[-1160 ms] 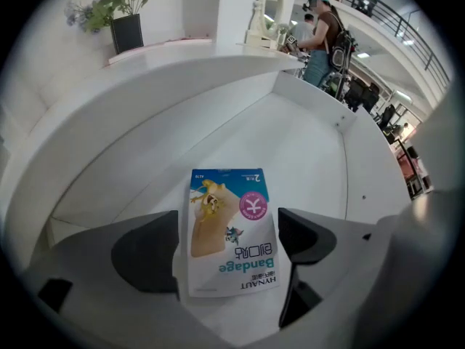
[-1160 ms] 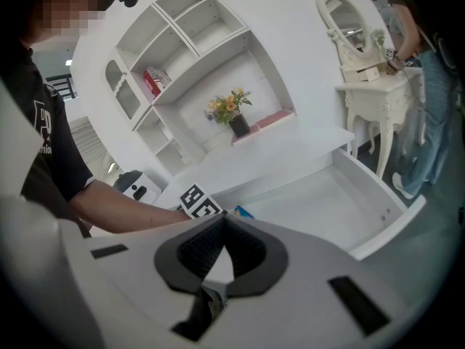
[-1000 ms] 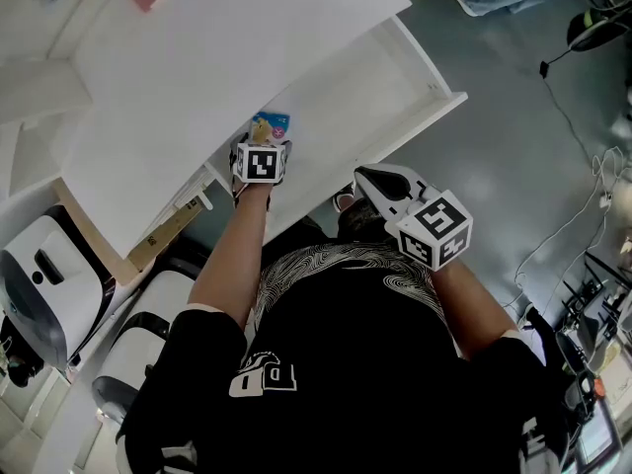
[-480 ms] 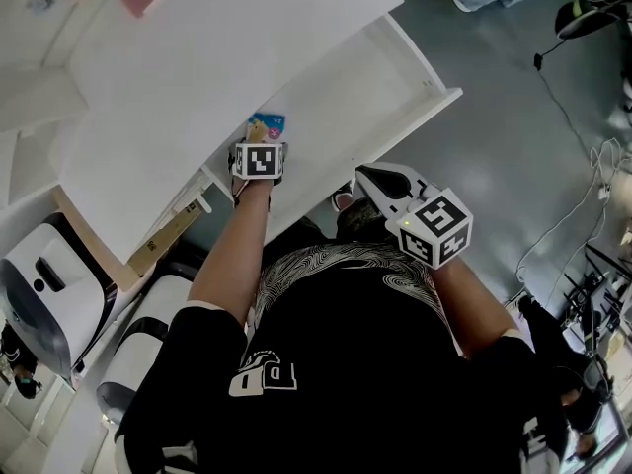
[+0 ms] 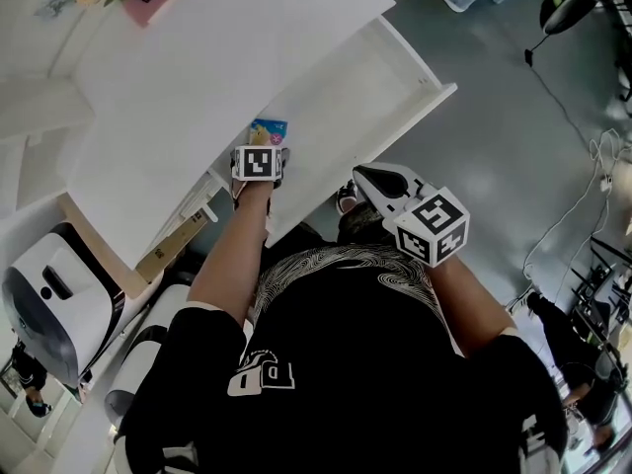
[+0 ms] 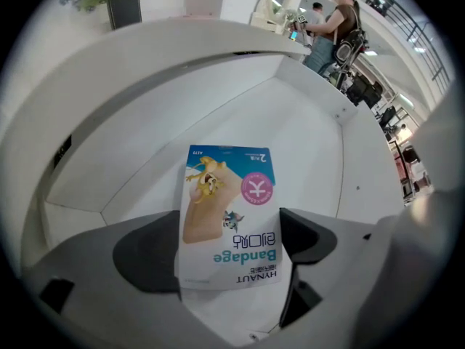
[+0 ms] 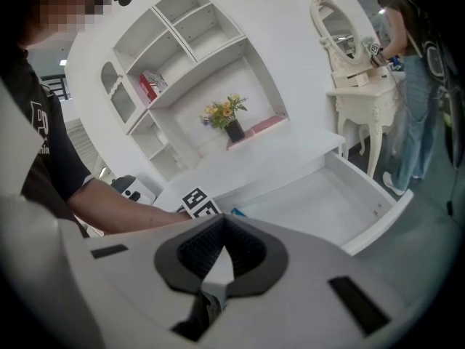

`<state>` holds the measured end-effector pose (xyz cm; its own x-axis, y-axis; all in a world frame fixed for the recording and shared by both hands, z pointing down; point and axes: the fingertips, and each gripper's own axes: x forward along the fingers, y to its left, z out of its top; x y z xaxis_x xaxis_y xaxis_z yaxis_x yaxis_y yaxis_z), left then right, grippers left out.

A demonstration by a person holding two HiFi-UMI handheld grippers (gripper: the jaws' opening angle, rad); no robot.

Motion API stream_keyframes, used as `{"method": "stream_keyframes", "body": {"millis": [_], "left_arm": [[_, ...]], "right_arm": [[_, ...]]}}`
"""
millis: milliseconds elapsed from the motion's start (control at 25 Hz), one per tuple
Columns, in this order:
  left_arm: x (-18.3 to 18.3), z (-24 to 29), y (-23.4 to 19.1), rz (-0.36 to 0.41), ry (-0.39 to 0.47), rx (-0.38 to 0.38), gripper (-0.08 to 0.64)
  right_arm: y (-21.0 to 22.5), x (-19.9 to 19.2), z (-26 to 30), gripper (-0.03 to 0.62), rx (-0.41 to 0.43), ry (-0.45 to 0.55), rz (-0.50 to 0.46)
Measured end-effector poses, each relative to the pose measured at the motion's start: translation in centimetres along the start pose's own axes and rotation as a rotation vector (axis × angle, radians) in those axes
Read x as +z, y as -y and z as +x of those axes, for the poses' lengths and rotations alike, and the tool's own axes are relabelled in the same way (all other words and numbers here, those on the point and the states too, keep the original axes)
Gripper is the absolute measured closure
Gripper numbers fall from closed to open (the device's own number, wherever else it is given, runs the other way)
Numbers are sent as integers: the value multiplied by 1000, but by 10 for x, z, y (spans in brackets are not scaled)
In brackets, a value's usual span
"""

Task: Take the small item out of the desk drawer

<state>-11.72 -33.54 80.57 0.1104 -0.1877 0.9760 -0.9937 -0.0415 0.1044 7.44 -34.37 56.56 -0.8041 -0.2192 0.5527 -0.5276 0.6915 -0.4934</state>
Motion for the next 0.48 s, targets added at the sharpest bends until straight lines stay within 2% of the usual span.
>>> {"method": "stream_keyframes", "body": {"millis": [200, 480], "left_arm": [[-4, -13, 14, 74, 12, -52, 135], [2, -50, 35, 165, 95, -99, 135]], "right_arm": [[-15, 2, 2, 583, -13, 29, 9], [-44, 20, 2, 583, -19, 89, -28]]}}
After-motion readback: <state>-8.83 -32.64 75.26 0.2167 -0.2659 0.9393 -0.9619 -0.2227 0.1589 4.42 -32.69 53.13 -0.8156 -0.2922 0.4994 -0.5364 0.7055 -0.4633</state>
